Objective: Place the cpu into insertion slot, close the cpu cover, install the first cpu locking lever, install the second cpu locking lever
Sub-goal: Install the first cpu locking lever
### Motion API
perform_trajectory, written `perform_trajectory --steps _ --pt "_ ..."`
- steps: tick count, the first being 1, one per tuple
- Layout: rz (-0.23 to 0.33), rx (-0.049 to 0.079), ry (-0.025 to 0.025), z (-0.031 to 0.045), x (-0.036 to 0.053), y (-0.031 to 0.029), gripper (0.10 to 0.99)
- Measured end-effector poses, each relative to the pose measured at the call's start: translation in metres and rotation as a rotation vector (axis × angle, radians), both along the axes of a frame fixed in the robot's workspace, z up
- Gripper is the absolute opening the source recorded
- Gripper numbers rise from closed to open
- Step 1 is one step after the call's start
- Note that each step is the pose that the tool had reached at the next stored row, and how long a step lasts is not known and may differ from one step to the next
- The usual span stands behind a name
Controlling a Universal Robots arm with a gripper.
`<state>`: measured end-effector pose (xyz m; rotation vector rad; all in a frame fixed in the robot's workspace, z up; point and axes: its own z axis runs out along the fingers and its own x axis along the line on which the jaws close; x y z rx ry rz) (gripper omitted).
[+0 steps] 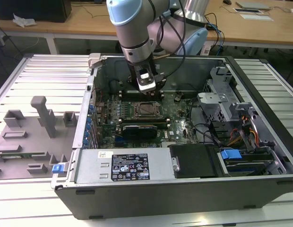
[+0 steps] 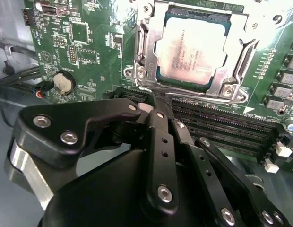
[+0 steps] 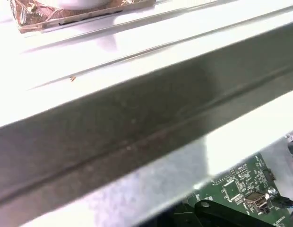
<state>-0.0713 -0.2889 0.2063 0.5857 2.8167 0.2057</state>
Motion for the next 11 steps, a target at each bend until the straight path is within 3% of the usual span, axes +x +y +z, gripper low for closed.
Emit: perform_trajectory --steps 5,9,10,11 --pt "0.0 0.0 -0.0001 0.0146 0.0 -0.0006 0.106" --pt "0.0 0.0 0.0006 0.0146 0.0 -0.0006 0.106" --pt "0.0 0.0 0.0082 0.0146 0.0002 -0.0007 0.106" --pt "0.0 0.0 0.0242 0.0145 0.0003 -0.0006 0.106"
